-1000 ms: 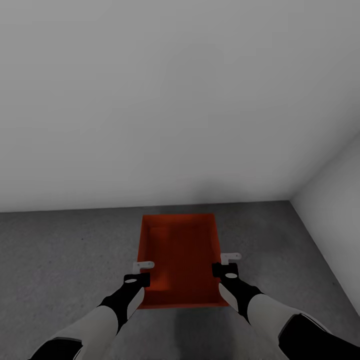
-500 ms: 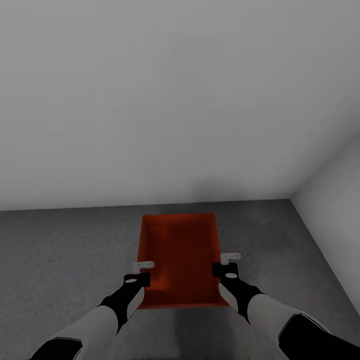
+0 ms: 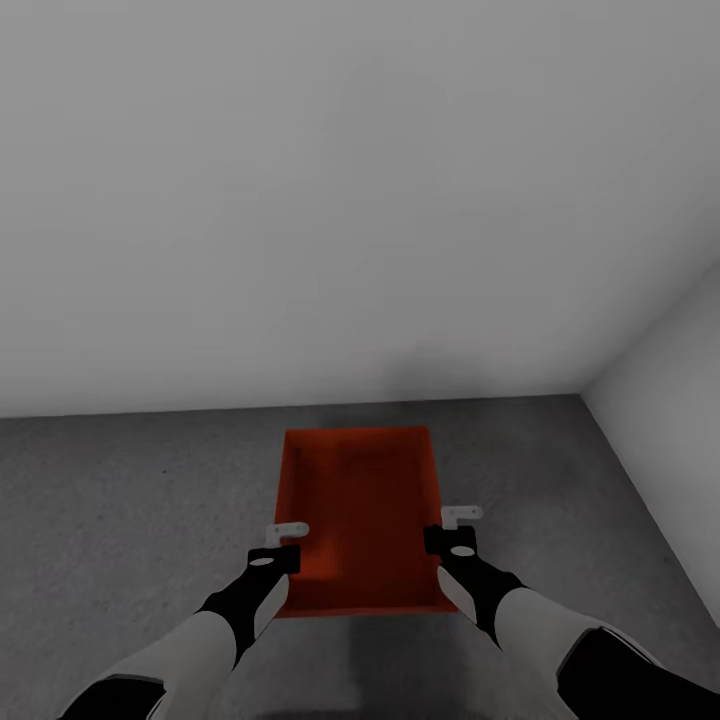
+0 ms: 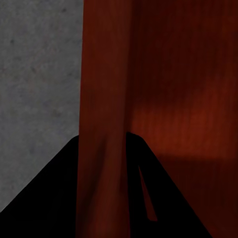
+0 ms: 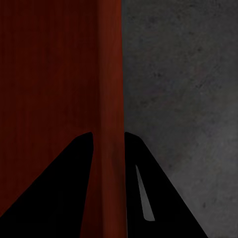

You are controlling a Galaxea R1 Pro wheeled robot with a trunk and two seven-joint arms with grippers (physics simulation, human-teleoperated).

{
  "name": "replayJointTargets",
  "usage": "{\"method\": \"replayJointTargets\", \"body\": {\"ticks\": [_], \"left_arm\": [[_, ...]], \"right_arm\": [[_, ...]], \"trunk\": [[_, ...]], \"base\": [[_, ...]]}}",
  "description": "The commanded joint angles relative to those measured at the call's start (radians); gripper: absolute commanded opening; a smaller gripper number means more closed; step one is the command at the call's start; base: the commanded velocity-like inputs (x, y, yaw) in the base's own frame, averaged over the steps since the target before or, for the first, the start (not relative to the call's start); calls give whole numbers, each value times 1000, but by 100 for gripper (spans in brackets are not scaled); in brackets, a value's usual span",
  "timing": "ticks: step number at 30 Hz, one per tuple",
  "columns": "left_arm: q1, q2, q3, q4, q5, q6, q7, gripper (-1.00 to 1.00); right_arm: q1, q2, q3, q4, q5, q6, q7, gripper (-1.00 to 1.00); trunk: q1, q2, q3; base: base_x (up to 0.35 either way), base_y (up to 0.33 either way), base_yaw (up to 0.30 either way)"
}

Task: Move the two storage containers from the living room to the garage. In the garage, place one container on the floor and stack the other container on top of it (either order is fine).

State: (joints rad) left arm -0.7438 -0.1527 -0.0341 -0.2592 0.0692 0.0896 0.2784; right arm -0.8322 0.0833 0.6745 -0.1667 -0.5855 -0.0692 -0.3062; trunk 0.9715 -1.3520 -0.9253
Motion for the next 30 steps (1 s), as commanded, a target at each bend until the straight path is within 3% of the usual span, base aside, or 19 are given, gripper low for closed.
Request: {"method": "replayJointTargets", "body": {"ticks": [1,13,30], "left_arm": [[0,1,14,-4,-12,7,51,-100],[0,1,14,-5,-12,7,51,-100],[0,1,14,-4,-12,7,51,-100]], "right_arm": [[-1,-13,-13,64,-13,-8,-40,-100],[-1,-13,-12,64,-13,-2,-41,-100],[-1,-13,-12,64,-13,-9,-62,-100]], "trunk": [[0,0,-1],[0,0,-2],[0,0,-28]], "base": [[0,0,0],[0,0,0],[0,0,0]]}}
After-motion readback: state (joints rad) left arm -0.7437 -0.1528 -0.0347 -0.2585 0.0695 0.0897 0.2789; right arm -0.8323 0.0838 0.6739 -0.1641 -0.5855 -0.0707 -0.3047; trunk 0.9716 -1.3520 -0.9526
